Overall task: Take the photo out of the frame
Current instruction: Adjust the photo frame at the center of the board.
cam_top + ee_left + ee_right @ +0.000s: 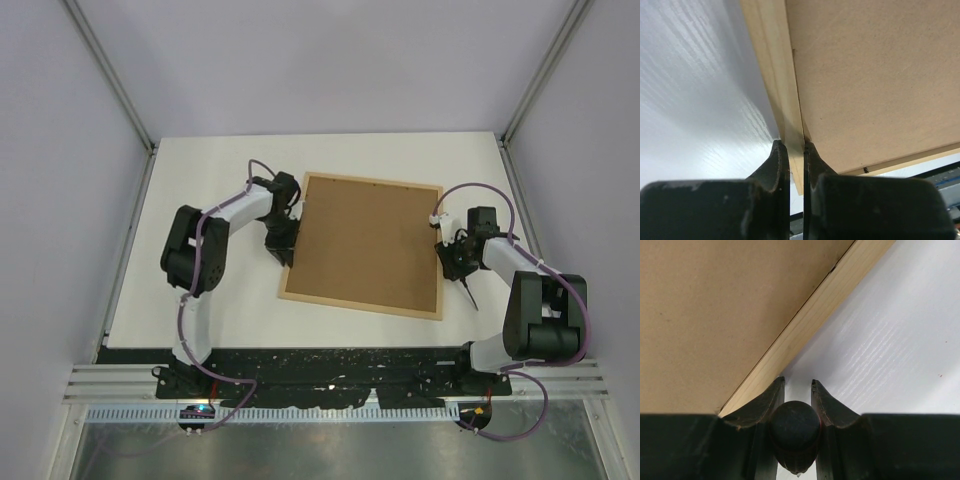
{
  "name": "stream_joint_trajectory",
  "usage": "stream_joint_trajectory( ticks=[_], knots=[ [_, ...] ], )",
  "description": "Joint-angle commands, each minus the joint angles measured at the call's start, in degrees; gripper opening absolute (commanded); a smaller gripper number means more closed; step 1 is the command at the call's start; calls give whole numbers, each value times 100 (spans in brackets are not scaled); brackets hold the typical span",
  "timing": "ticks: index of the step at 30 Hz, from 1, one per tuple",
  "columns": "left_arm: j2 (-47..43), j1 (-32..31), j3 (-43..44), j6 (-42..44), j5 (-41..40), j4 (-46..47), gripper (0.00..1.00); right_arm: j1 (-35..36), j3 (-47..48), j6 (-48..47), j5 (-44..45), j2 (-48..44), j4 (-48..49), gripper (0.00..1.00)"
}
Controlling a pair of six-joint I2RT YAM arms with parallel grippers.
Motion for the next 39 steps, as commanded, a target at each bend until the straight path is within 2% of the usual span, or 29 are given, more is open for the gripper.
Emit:
stream_joint_trajectory(
  ticks=[1,8,9,12,13,16,20,26,32,39],
  knots=[
    [-247,208,-428,110,501,731,0,55,-49,45,-274,-173,-6,8],
    [-414,367,-789,-30,941,1110,0,55,-31,53,-265,-146,2,8],
    [-458,384,-798,-48,976,1136,4,55,-32,45,-265,-146,2,8],
    [-695,551,-807,-136,1117,1259,34,55,-40,45,-239,-164,2,8],
    [-800,613,-815,-153,1152,1303,39,55,-40,45,-230,-164,2,8],
    [-959,710,-728,-180,1144,1365,47,55,-40,27,-203,-190,29,8],
    [-706,710,-237,-118,802,1128,53,55,-23,27,-98,-129,178,8],
    [137,622,844,-30,310,522,59,55,21,123,-10,-190,345,8],
    [841,499,1873,22,-43,-6,60,55,-14,194,-28,-392,389,8],
    [1053,420,2067,14,-430,-112,59,55,-119,194,-133,-603,380,8]
  ],
)
